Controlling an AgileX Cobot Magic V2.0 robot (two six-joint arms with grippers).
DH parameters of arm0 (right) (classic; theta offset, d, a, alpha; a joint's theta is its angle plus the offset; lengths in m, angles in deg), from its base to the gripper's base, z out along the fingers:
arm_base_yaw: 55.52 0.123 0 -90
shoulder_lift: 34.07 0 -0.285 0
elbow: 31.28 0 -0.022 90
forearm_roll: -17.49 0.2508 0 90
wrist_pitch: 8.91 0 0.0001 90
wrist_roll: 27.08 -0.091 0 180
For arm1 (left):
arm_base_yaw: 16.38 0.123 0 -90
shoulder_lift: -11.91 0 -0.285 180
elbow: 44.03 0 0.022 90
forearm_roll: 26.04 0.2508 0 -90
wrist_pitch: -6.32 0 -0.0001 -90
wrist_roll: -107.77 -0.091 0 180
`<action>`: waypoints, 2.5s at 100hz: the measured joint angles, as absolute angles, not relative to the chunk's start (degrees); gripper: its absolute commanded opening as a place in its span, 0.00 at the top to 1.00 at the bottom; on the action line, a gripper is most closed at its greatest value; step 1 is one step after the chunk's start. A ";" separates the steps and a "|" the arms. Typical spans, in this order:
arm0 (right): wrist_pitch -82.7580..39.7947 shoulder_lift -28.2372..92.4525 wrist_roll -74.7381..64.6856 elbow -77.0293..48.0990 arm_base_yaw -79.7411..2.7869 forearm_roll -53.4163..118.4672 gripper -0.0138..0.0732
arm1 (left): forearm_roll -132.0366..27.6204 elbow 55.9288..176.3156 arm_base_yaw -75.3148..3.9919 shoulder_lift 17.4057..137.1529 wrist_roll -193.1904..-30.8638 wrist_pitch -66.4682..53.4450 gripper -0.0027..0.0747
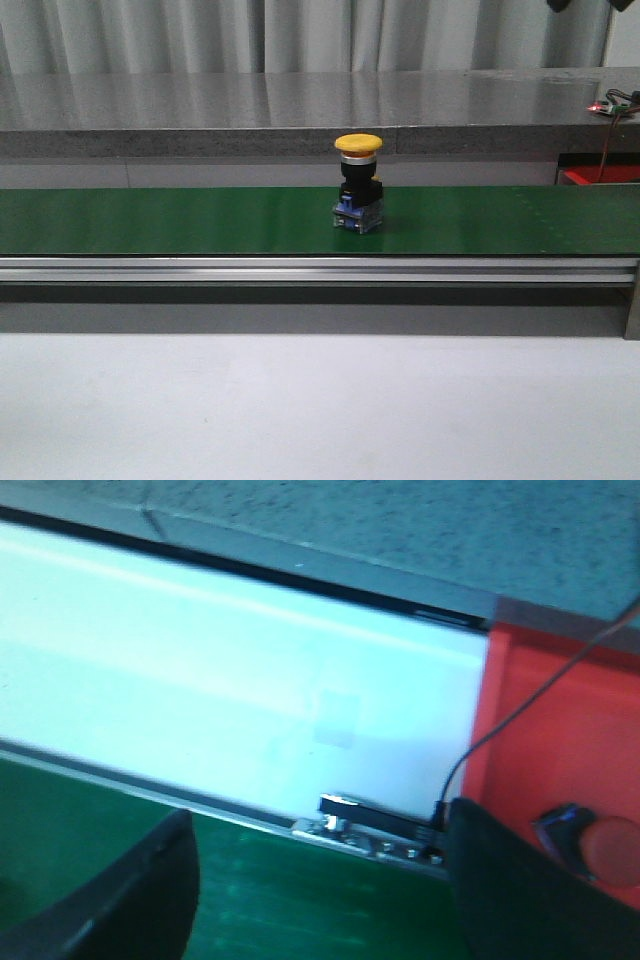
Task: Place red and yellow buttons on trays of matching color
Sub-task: 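Return the right gripper to the belt end and grasp the yellow button, then lower the yellow button into the yellow tray with the right gripper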
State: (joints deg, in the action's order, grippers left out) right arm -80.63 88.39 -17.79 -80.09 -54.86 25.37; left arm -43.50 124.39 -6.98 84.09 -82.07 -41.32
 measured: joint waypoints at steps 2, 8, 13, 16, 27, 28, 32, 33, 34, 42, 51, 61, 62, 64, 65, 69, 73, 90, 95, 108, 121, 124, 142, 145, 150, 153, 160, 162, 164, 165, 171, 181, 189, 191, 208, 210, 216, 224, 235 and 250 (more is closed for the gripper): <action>-80.63 88.08 -17.79 -79.55 -54.25 25.47 0.25 | -43.50 124.39 -6.98 84.09 -82.07 -41.32 0.99; -80.63 87.01 -17.79 -77.75 -52.84 25.70 0.25 | -43.50 124.39 -6.98 84.09 -82.07 -41.32 0.99; -80.63 85.70 -17.79 -75.84 -51.73 25.99 0.25 | -43.50 124.39 -6.98 84.09 -82.07 -41.32 0.99; -80.63 85.00 -17.79 -74.36 -51.25 26.30 0.25 | -43.50 124.39 -6.98 84.09 -82.07 -41.32 0.99; -80.63 81.94 -17.79 -69.73 -49.58 28.26 0.25 | -43.50 124.39 -6.98 84.09 -82.07 -41.32 0.99; -80.63 81.76 -17.79 -69.12 -49.48 28.46 0.25 | -43.50 124.39 -6.98 84.09 -82.07 -41.32 0.99; -80.63 80.74 -17.79 -67.41 -48.80 29.03 0.25 | -43.50 124.39 -6.98 84.09 -82.07 -41.32 0.99; -80.63 80.59 -17.79 -67.14 -48.68 29.05 0.25 | -43.50 124.39 -6.98 84.09 -82.07 -41.32 0.99; -80.63 80.31 -17.79 -66.87 -48.47 29.16 0.25 | -43.50 124.39 -6.98 84.09 -82.07 -41.32 0.99; -80.63 79.26 -17.79 -64.10 -46.94 29.83 0.25 | -43.50 124.39 -6.98 84.09 -82.07 -41.32 0.99; -80.63 79.09 -17.79 -62.28 -44.60 29.97 0.25 | -43.50 124.39 -6.98 84.09 -82.07 -41.43 0.99; -80.63 79.09 -17.79 -61.76 -41.71 30.08 0.25 | -43.50 124.39 -6.98 84.09 -82.07 -41.43 0.99; -80.63 79.09 -17.79 -61.76 -41.32 30.08 0.25 | -43.50 124.39 -6.98 84.09 -82.07 -41.43 0.99; -80.63 79.09 -17.79 -61.76 -40.74 30.20 0.25 | -43.50 124.39 -6.98 84.09 -82.07 -41.43 0.99; -80.63 79.09 -17.79 -61.76 -40.56 30.20 0.25 | -43.50 124.39 -6.98 84.09 -82.07 -41.43 0.99; -80.63 79.09 -17.79 -61.76 -39.51 30.34 0.25 | -43.50 124.39 -6.98 84.09 -82.07 -41.43 0.99; -80.63 79.09 -17.79 -61.62 -38.80 30.43 0.25 | -43.50 124.39 -6.98 84.09 -82.07 -41.43 0.99; -80.63 79.09 -17.69 -61.63 -37.37 30.57 0.25 | -43.50 124.39 -6.98 84.09 -82.07 -41.43 0.99; -80.63 79.09 -17.69 -61.63 -37.37 30.57 0.25 | -43.50 124.39 -6.98 84.09 -82.07 -41.43 0.99; -80.52 79.09 -17.69 -61.39 -37.37 29.89 0.25 | -43.50 124.39 -6.98 84.09 -82.07 -41.43 0.99; -80.52 79.09 -17.92 -59.73 -37.37 27.52 0.25 | -43.52 124.39 -6.98 84.09 -82.07 -41.43 0.99; -80.42 79.09 -18.03 -59.24 -37.37 26.95 0.25 | -43.52 124.39 -6.98 84.09 -82.07 -41.43 0.99; -80.42 79.09 -18.17 -56.18 -37.37 25.18 0.25 | -43.52 124.39 -6.98 84.09 -82.07 -41.20 0.99; -80.42 79.09 -18.17 -55.90 -37.37 25.18 0.25 | -43.52 124.39 -6.98 84.09 -82.07 -41.09 0.99; -80.42 79.09 -18.17 -55.28 -37.37 25.18 0.25 | -43.52 124.39 -6.98 84.09 -82.07 -40.97 0.99; -80.29 79.09 -18.17 -54.93 -37.37 25.05 0.25 | -43.52 124.39 -6.98 84.09 -82.07 -40.86 0.99; -80.29 79.09 -18.17 -54.06 -37.37 24.04 0.25 | -43.52 124.39 -6.98 84.09 -82.07 -40.86 0.99; -80.29 79.09 -18.34 -53.87 -37.37 23.52 0.25 | -43.52 124.39 -6.98 84.09 -82.07 -40.86 0.99; -80.29 79.09 -18.50 -53.54 -37.37 23.07 0.25 | -43.52 124.39 -6.98 84.09 -82.07 -40.86 0.99; -80.29 79.09 -18.66 -53.52 -37.37 22.54 0.25 | -43.52 124.39 -6.98 84.09 -82.07 -40.86 0.99; -80.29 79.09 -19.75 -52.76 -37.37 20.32 0.25 | -43.52 124.39 -6.98 84.09 -82.07 -40.86 0.99; -80.29 79.43 -20.92 -52.50 -37.71 17.15 0.25 | -43.52 124.39 -6.98 84.09 -82.07 -40.86 0.99; -80.29 80.10 -21.18 -52.50 -37.98 16.63 0.25 | -43.52 124.39 -6.98 84.09 -82.07 -40.74 0.99; -80.29 80.46 -21.22 -52.50 -38.07 16.63 0.25 | -43.52 124.39 -6.98 84.09 -82.07 -40.74 0.99; -79.96 83.49 -21.61 -52.40 -38.64 16.63 0.27 | -43.52 124.39 -6.98 84.09 -82.07 -40.74 0.99; -79.86 83.77 -21.73 -52.37 -38.77 16.63 0.29 | -43.52 124.39 -6.98 84.09 -82.07 -40.74 0.99; -79.73 84.73 -22.17 -52.37 -39.17 16.74 0.38 | -43.52 124.39 -6.98 84.09 -82.07 -40.74 0.99; -79.63 85.26 -22.66 -52.28 -40.06 16.74 0.55 | -43.52 124.39 -6.98 84.09 -82.07 -40.74 0.99; -79.42 85.31 -23.14 -52.28 -41.03 16.74 0.70 | -43.52 124.39 -6.98 84.09 -82.07 -40.74 0.99; -79.42 84.77 -23.23 -52.28 -41.45 16.74 0.72 | -43.52 124.39 -6.98 84.09 -82.07 -40.74 0.99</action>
State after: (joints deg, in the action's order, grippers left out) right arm -79.42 84.77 -23.23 -52.28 -41.45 16.74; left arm -43.52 124.39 -6.98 84.09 -82.07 -40.74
